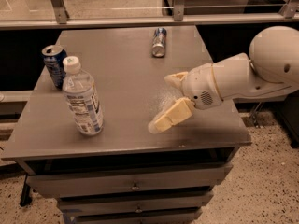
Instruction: Move blue plastic bottle near redbull can
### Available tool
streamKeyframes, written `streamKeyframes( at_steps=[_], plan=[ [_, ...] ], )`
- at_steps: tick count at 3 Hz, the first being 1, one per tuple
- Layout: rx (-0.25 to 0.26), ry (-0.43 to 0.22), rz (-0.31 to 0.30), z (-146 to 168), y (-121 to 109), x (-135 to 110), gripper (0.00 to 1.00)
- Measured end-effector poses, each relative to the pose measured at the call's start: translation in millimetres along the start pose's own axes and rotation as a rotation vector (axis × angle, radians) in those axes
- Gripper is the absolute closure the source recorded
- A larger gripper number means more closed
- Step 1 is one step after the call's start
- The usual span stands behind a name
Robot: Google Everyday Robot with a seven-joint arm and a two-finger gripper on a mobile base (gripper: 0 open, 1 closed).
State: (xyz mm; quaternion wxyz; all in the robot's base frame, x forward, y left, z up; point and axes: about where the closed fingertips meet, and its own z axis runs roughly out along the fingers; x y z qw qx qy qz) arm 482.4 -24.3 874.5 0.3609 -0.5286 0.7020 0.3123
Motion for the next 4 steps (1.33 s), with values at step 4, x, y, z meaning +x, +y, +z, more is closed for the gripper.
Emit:
streamKeyframes(
  at_steps=[4],
  plan=[
    [-0.104, -0.249, -0.074, 89.4, 11.6, -43.9, 0.0]
  ],
)
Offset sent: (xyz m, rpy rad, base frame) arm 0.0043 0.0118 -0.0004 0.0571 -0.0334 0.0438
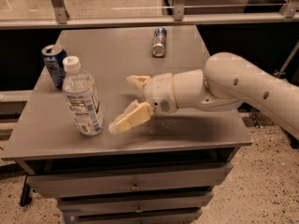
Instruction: Move blue plastic bottle near redbull can
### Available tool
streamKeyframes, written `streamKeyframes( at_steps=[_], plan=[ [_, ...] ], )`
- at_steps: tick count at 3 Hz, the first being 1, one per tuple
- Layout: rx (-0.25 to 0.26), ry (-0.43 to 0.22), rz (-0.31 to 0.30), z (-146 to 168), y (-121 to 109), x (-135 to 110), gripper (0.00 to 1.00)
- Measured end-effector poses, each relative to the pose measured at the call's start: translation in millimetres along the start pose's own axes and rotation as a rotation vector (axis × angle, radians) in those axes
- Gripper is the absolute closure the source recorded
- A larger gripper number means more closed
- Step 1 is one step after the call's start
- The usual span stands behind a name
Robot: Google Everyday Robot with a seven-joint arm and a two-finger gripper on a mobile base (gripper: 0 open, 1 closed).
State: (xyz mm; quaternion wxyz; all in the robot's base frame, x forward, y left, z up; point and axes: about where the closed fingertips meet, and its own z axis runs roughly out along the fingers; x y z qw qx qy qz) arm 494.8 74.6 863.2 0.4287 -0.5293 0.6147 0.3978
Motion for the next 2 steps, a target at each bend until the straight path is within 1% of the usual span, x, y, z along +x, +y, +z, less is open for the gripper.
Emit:
streamKeyframes(
  at_steps=[1, 2],
  plan=[
    [-0.049, -0.123, -0.037, 41.9, 5.4, -25.7, 0.0],
    [-0.085, -0.227, -0.067, 59.4, 15.5, -51.3, 0.0]
  ],
)
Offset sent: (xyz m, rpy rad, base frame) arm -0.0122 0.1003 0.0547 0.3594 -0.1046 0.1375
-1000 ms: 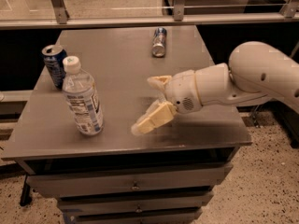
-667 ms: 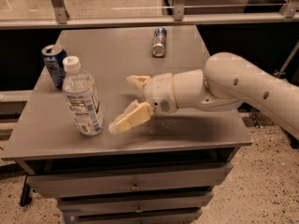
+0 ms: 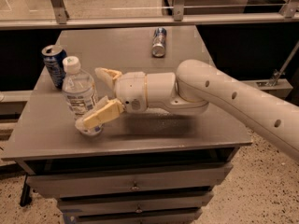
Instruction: Move blue plastic bottle near redbull can
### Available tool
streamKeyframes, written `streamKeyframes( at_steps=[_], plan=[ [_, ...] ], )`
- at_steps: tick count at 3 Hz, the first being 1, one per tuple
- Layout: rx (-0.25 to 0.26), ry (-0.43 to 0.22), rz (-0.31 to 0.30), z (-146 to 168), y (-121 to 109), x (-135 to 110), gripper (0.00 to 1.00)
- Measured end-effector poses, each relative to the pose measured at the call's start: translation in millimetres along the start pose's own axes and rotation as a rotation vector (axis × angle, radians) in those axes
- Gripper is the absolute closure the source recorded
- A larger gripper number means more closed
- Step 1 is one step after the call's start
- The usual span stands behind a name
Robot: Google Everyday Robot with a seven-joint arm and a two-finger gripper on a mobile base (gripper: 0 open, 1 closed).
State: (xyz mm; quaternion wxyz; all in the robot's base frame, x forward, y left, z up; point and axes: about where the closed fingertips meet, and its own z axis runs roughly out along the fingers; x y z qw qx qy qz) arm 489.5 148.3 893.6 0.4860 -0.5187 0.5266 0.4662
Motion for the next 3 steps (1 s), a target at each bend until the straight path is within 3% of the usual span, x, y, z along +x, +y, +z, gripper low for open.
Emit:
streamKeyframes(
  at_steps=[1, 3],
  plan=[
    [-0.023, -0.055, 0.002, 10.4, 12.5, -7.0, 0.16],
    [-0.028, -0.077, 0.033, 6.5, 28.9, 1.1, 0.64]
  ],
)
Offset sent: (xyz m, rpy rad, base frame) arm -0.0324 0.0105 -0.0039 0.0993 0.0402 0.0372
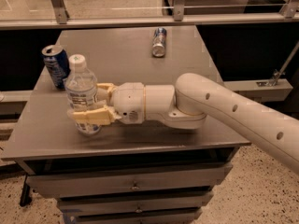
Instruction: Move blue plastic bottle near redbull can
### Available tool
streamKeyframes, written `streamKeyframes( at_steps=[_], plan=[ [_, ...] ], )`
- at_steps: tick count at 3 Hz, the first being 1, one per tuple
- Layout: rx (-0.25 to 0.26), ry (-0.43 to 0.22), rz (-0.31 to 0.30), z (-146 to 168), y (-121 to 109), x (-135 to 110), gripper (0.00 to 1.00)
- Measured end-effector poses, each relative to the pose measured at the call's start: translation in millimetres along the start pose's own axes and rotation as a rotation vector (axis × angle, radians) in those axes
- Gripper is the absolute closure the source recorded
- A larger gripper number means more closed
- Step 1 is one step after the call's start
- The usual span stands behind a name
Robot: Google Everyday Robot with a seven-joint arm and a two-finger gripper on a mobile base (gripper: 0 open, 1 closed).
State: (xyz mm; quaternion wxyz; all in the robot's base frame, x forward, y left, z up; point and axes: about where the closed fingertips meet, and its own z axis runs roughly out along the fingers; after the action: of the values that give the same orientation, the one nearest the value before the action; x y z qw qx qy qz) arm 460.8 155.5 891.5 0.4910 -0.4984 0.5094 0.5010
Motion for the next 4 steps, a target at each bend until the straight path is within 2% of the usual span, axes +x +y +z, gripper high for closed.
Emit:
streamKeyframes(
  at_steps=[1, 2, 3, 4],
  plan=[
    [0.046, 0.026, -0.009, -22.0, -3.5, -3.9, 0.85],
    [0.121, 0.081, -0.056, -60.6, -17.6, -22.3, 1.0],
    [0.295, 0.139, -0.119, -137.1, -55.5, -60.3, 1.0],
    [0.295, 0.139, -0.12, -137.0, -55.4, -60.3, 1.0]
  ],
)
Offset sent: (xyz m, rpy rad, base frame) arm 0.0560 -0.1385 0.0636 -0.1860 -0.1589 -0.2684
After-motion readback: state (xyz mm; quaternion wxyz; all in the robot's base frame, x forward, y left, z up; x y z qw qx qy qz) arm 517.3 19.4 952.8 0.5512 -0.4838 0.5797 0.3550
